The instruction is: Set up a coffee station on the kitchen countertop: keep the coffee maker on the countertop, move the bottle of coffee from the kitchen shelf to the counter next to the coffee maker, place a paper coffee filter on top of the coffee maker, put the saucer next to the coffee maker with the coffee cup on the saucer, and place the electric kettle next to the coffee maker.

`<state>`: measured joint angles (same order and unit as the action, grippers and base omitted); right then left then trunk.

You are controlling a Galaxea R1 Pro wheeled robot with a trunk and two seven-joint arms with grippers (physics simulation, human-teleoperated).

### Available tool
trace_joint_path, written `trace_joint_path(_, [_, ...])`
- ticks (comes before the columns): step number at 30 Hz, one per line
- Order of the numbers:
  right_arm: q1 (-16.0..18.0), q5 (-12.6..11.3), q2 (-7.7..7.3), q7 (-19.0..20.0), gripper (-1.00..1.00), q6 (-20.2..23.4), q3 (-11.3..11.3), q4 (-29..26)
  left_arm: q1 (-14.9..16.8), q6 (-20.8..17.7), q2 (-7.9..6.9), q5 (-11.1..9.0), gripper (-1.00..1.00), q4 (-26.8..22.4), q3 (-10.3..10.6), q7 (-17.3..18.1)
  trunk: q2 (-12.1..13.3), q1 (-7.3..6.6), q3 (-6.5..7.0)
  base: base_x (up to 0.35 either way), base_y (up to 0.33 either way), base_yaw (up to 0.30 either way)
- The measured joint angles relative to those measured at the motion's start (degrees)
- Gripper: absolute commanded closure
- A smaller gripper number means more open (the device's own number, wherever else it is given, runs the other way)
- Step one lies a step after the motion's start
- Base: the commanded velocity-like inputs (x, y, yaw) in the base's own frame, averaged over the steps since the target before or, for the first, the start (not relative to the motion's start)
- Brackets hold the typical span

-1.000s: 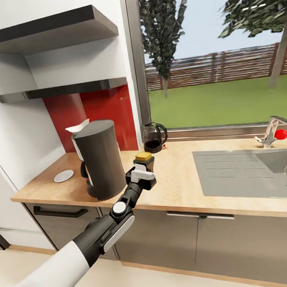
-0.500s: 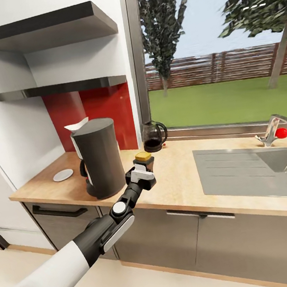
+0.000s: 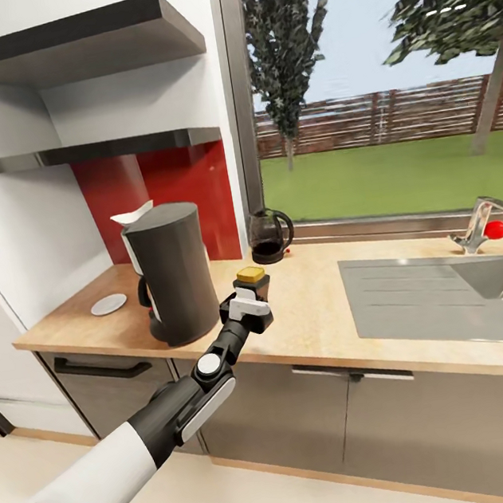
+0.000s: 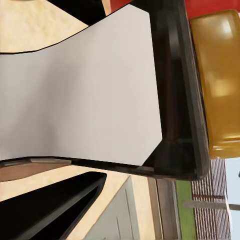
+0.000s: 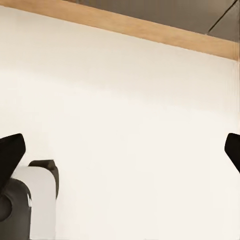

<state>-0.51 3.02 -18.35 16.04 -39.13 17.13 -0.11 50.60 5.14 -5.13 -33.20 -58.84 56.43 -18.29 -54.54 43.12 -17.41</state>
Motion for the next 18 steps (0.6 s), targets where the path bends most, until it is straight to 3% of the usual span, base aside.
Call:
trace_joint_path(2, [0.2,0.37,0.45,0.15,-1.0,0.12,-0.16,-2.47,0.0,0.0,0.0,0.0,1.0,-0.03,0.0,0.0,-0.8,0.44,-0.36,0.0,0.0,0.0])
trace_joint_path(4, [0.78,2.7,1.68,0.42,-1.0,1.05,-0.32,-5.05,0.0,0.0,0.0,0.0,1.0,-0.05,0.01,0.0,-1.6,0.88,-0.71,0.0,0.0,0.0])
trace_joint_path(7, [3.29,7.94,2.77,0.4,-1.0,7.96,-0.29,-6.84,-0.02,0.01,0.01,0.0,1.0,-0.01,0.01,0.0,-2.8,1.54,-1.24,0.0,0.0,0.0])
trace_joint_path(9, [4.73,9.69,3.37,1.12,-1.0,12.3,-0.27,-7.78,-0.04,0.0,0.0,-0.01,1.0,-0.04,0.0,0.0,-3.61,1.98,-1.6,0.0,0.0,0.0])
trace_joint_path(13, [5.93,11.15,4.16,7.57,-1.0,15.82,-0.11,-9.72,-0.03,0.0,0.0,-0.01,1.0,-0.03,0.0,0.0,-5.21,2.86,-2.32,0.0,0.0,0.0])
trace_joint_path(18, [6.17,11.45,4.34,13.71,-1.0,16.93,0.24,-10.53,-0.01,0.0,0.0,0.04,1.0,-0.04,-0.01,0.0,-6.44,3.53,-2.87,0.0,0.0,0.0])
